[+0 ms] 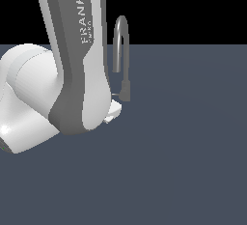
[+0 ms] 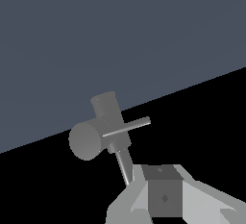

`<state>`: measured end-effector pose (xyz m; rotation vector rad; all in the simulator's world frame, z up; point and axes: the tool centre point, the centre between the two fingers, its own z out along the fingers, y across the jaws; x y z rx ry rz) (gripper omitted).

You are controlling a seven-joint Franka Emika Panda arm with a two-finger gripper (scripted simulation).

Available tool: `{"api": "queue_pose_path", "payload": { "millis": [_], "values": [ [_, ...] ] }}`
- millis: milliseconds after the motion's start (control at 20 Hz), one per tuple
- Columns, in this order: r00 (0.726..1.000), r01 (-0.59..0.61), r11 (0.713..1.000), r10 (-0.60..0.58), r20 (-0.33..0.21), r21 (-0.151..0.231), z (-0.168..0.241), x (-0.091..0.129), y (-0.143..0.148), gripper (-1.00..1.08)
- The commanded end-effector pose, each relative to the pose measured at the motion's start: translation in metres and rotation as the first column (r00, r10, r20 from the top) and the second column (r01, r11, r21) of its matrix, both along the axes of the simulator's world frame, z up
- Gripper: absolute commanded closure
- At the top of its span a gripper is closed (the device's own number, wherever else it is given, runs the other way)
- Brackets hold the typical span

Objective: Turn on the faucet by rotating a designated handle.

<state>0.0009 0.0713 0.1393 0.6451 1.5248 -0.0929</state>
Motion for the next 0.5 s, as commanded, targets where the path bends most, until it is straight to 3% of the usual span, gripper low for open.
{"api": "queue_pose_path", "payload": {
  "millis": [0,450],
  "values": [
    [0.999,-0.040,0.998,0.040,-0.003,-0.042,-0.009,0.004,-0.002,1.08],
    [0.984,-0.179,0.965,0.176,-0.030,-0.191,-0.041,0.019,-0.014,1.08]
  ]
}}
